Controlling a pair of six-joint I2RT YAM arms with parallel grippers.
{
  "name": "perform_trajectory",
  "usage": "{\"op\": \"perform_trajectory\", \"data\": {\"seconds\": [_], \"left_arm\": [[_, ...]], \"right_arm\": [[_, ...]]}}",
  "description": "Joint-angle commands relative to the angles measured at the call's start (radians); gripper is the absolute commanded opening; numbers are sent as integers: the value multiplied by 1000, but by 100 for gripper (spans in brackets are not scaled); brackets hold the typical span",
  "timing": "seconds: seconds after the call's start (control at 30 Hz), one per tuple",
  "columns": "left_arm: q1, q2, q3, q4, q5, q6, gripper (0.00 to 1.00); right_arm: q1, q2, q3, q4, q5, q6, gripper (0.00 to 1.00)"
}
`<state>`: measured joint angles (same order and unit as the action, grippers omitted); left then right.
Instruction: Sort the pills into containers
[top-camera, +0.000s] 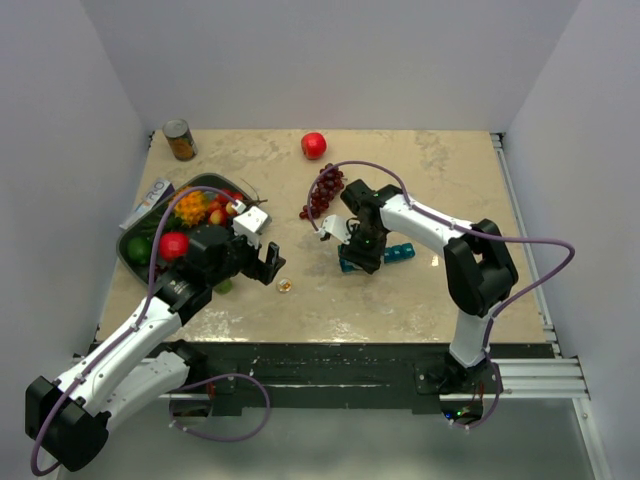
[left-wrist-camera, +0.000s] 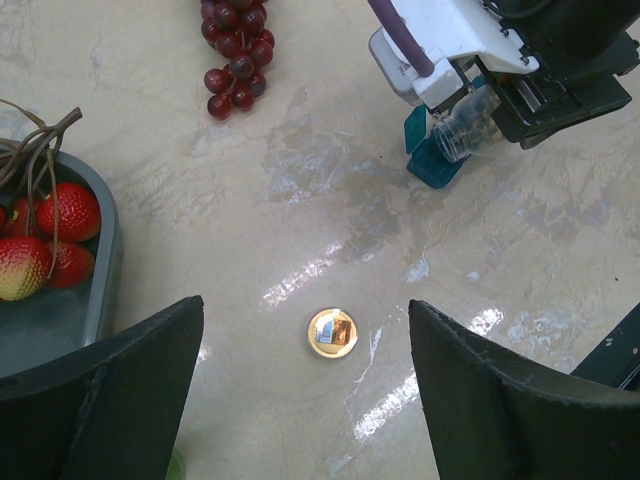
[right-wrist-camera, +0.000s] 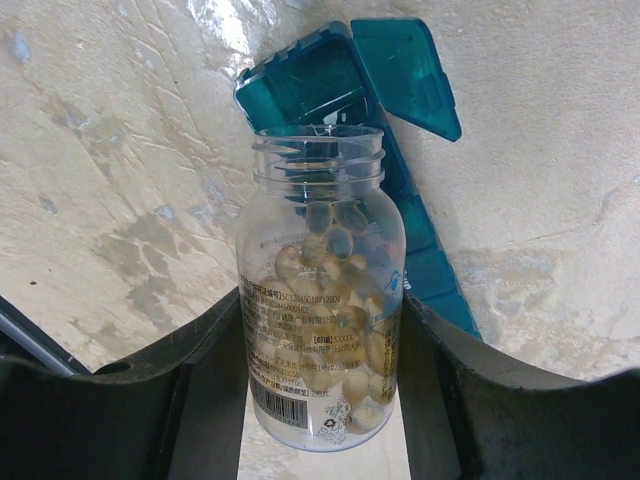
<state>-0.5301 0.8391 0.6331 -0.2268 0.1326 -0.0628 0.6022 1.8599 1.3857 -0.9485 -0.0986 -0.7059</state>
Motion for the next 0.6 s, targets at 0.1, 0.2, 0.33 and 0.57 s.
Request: {"op": "perform_trajectory", "data": {"seconds": [0.1, 0.2, 0.33, 0.57], "left_arm": [[7, -15, 13, 17, -10, 20, 87], [7, -15, 11, 17, -10, 20, 87], [7, -14, 11, 15, -10, 20, 87], [7, -14, 11, 17, -11, 20, 87]], "right_arm": [[8, -10, 45, -26, 40, 9, 0], [13, -8, 50, -29, 49, 8, 0], [18, -8, 52, -33, 62, 8, 0], [33, -8, 50, -36, 83, 5, 0]]}}
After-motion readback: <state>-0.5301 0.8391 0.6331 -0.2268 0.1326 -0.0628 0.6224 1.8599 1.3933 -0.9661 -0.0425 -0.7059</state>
